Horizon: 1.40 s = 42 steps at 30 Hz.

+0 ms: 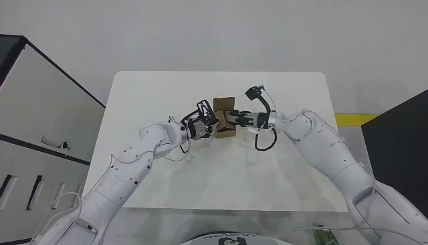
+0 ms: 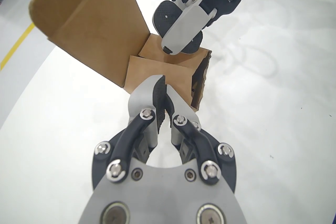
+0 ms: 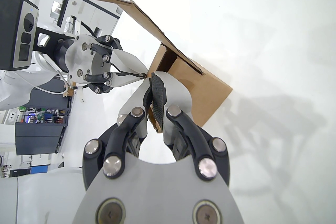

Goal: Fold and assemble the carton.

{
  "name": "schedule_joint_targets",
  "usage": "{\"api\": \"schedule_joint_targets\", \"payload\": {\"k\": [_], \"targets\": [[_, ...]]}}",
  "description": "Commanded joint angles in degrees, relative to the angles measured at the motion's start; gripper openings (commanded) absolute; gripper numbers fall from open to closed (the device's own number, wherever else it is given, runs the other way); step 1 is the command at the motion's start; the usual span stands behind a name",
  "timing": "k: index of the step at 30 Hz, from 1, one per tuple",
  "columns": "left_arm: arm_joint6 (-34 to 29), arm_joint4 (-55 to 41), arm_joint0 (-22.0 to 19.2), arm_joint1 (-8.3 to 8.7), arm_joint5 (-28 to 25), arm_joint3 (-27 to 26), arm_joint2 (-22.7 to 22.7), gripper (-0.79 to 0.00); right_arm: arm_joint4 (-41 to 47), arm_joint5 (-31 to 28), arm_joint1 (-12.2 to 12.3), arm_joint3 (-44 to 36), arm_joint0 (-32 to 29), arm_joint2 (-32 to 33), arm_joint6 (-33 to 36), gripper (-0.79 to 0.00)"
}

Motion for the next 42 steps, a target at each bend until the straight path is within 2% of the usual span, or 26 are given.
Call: {"api": "schedule_joint_targets", "payload": {"k": [1,7,19,28,42], "targets": [[-0.09,0.05,-0.14,-0.06,0.02,0.15,0.08,-0.785,-0.10,-0.24,0.02,-0.12,-0.11,0.27,-0.13,-0.785],[0.22,0.16,-0.26,-0.04,0.52,-0.04,-0.56,-0.785,-1.12,-0.09,0.12,-0.82,-0.50,1.05,-0.23,-0.785],[1.15,0.32,1.05,0.30,-0.37,-4.36,-1.83,-0.785,-2.21,0.21,0.50,-2.39,-1.64,3.19,-0.79,-0.785],[1.34,1.32,0.03,-0.19,-0.56,-3.36,-0.32,-0.785,-3.82,1.63,1.50,-4.66,-4.23,6.05,-1.96,-0.785],[1.10,2.25,-1.57,-1.09,-0.20,-0.04,1.89,-0.785,-6.24,4.00,1.35,-6.33,-5.37,6.55,-2.47,-0.785]]}}
